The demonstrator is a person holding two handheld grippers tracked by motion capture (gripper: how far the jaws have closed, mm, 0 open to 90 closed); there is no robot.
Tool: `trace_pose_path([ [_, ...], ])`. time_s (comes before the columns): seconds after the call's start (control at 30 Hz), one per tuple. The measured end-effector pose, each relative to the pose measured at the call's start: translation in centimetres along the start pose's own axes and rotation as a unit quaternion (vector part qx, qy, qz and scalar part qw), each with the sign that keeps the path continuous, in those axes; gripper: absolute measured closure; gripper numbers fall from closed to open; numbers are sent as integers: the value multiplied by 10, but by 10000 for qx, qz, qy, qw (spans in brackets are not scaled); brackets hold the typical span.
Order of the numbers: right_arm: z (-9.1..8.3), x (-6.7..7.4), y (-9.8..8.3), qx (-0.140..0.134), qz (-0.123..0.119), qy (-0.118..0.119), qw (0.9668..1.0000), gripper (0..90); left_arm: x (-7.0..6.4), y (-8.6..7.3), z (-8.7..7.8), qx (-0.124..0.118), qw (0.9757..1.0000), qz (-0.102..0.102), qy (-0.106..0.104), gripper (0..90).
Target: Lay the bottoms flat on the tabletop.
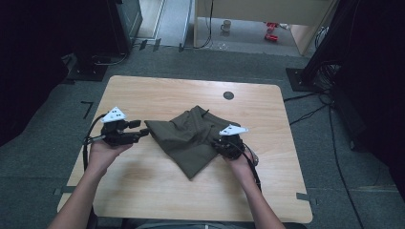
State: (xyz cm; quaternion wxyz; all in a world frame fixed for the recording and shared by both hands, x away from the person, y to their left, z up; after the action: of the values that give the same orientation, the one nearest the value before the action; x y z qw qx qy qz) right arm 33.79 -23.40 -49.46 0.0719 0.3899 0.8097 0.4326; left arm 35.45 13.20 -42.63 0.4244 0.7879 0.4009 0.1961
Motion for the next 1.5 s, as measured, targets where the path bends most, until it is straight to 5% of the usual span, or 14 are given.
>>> trace_pose_path([
  [0.23,2,6,5,11,38,194,9998,687,-34,8,10,2,9987,269,-428,403],
  [0.43,2,14,7,2,-9,402,9992,563,-57,8,34,163,9965,515,-635,363],
  [0.8,18,27,-1,246,-198,594,9977,464,-68,-7,84,520,9941,913,-286,321],
  [0.93,25,28,-4,397,-217,547,9975,477,-62,-9,91,580,9950,812,-84,554],
  [1.1,31,30,-9,590,-340,410,9968,539,-54,-7,88,665,9956,627,-185,875],
  [1.27,26,26,-15,515,-186,432,9976,646,-42,4,71,424,9983,264,-291,893],
  [1.5,19,18,-18,547,-191,320,9978,673,-16,17,49,59,9991,-288,-303,893],
])
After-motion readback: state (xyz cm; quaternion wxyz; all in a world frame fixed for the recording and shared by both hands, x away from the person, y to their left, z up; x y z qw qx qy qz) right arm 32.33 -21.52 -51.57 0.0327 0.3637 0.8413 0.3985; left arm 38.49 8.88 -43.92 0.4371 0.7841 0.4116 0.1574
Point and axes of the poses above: each handheld gripper's, and its own axes: z roughly forward along the jaws, y roughly out of its top, x roughly to its left, the point moved 1 cm from there along z, roughly forward along the jaws, and after that the axes turned 11 degrees about y, right-handed, at the moved point
